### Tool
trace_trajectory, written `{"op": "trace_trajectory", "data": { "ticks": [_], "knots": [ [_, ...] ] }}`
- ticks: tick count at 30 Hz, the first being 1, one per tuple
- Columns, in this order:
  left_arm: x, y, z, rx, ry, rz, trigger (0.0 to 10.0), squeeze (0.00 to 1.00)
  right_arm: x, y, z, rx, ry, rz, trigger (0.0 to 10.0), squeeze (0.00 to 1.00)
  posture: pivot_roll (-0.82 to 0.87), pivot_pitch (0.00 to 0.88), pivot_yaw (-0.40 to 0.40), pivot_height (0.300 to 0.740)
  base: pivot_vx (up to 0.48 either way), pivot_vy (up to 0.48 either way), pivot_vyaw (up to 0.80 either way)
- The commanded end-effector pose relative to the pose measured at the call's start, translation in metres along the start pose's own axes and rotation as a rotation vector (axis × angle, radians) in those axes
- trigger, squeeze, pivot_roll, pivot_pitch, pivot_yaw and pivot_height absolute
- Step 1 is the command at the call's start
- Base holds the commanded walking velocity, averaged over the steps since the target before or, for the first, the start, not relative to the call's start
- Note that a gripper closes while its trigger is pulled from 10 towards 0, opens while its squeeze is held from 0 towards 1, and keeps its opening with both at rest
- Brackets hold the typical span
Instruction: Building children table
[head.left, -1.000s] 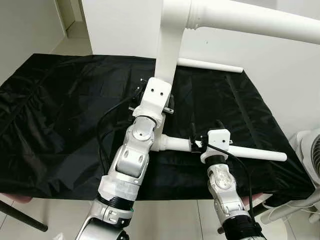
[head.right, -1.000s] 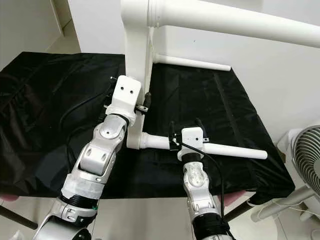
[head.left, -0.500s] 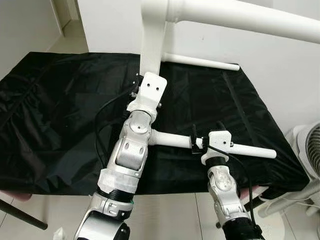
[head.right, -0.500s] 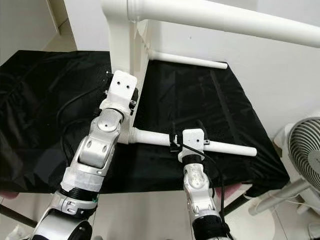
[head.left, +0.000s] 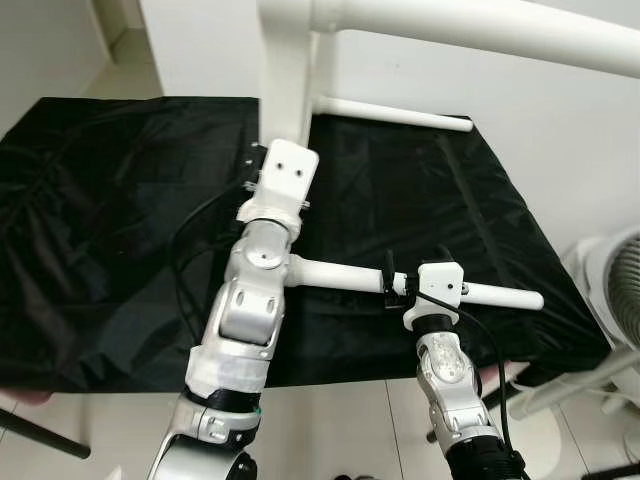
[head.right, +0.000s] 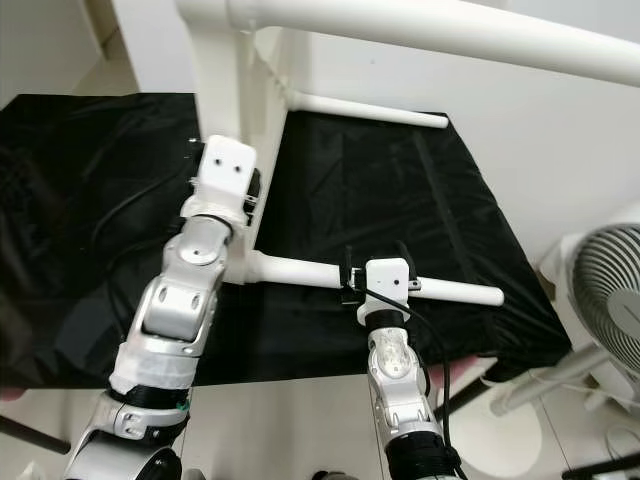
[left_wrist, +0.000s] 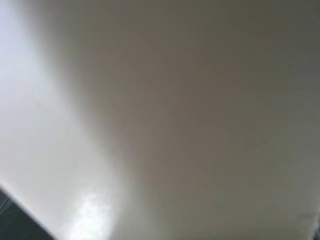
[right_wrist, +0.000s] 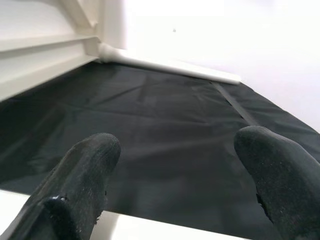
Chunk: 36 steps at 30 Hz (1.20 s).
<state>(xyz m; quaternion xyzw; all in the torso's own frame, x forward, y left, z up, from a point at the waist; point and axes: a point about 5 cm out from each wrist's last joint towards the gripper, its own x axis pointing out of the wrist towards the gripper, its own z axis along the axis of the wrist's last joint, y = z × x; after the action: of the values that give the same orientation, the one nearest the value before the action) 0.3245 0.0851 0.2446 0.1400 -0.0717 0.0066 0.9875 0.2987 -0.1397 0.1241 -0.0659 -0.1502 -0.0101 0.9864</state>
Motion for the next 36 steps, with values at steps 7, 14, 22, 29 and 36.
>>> {"op": "trace_trajectory", "data": {
  "ticks": [7, 14, 22, 29, 36],
  "knots": [
    [-0.011, 0.098, 0.011, 0.112, -0.054, 0.606, 0.0, 0.00, -0.001, -0.001, -0.004, -0.002, 0.020, -0.001, 10.0, 0.00, 0.02, 0.075, -0.023, 0.740, 0.000, 0.000, 0.00],
    [-0.020, 0.118, 0.022, 0.108, -0.093, 0.693, 0.0, 0.00, 0.001, 0.000, -0.003, -0.005, 0.019, 0.010, 10.0, 0.00, 0.02, 0.079, -0.029, 0.740, 0.000, 0.000, 0.00],
    [-0.032, 0.086, 0.007, 0.073, -0.076, 0.532, 0.0, 0.00, 0.000, 0.001, -0.004, -0.008, 0.024, 0.027, 10.0, 0.00, 0.02, 0.099, -0.038, 0.740, 0.000, 0.000, 0.00],
    [-0.035, 0.063, -0.007, 0.139, -0.017, 0.448, 0.5, 0.00, -0.001, 0.001, -0.004, -0.010, 0.024, 0.026, 10.0, 0.00, 0.02, 0.102, -0.028, 0.740, 0.000, 0.000, 0.00],
    [-0.040, 0.106, -0.009, 0.110, 0.014, 0.612, 0.0, 0.00, -0.007, -0.001, -0.006, -0.012, 0.036, 0.021, 10.0, 0.00, 0.03, 0.122, -0.028, 0.740, 0.000, 0.000, 0.00]
  ]
}}
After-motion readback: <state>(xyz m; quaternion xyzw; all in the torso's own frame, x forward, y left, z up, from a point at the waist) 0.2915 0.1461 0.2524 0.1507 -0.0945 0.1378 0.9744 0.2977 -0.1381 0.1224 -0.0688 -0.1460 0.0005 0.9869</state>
